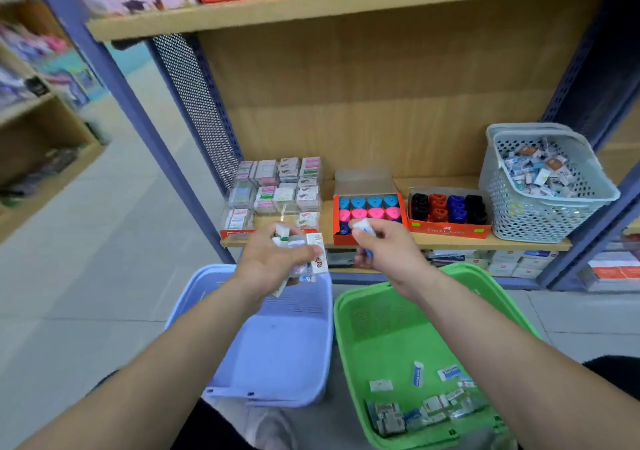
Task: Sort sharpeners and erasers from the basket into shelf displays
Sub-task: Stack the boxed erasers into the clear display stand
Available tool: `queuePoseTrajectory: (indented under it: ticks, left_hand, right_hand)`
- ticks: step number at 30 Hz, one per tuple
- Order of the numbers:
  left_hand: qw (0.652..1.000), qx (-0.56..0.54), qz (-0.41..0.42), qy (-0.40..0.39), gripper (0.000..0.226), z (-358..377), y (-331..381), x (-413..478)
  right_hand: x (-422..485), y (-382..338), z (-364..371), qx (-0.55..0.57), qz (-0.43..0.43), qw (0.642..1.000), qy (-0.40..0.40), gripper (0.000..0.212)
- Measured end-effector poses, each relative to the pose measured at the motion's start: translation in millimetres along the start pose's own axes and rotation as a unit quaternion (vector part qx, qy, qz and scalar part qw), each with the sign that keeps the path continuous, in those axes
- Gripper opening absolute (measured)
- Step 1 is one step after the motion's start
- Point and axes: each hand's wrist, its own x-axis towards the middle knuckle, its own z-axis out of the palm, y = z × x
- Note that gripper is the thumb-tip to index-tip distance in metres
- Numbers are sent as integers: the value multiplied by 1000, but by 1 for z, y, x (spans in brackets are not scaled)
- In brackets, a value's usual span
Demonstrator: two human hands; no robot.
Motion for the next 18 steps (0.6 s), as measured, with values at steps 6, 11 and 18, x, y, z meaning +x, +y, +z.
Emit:
queuePoseTrajectory:
  ticks: [6, 11, 18]
  left_hand:
    - [997, 53, 38, 31, 33, -62, -11, 47]
    - [996, 29, 43, 68, 33, -90, -35, 99]
    - [990, -28, 33, 137, 29, -105, -90, 171]
  right_hand:
    - [58, -6, 37, -23, 22, 999, -13, 27]
    - [119, 4, 73, -23, 20, 999, 17, 17]
    - [221, 26, 131, -29, 34, 999, -11, 12]
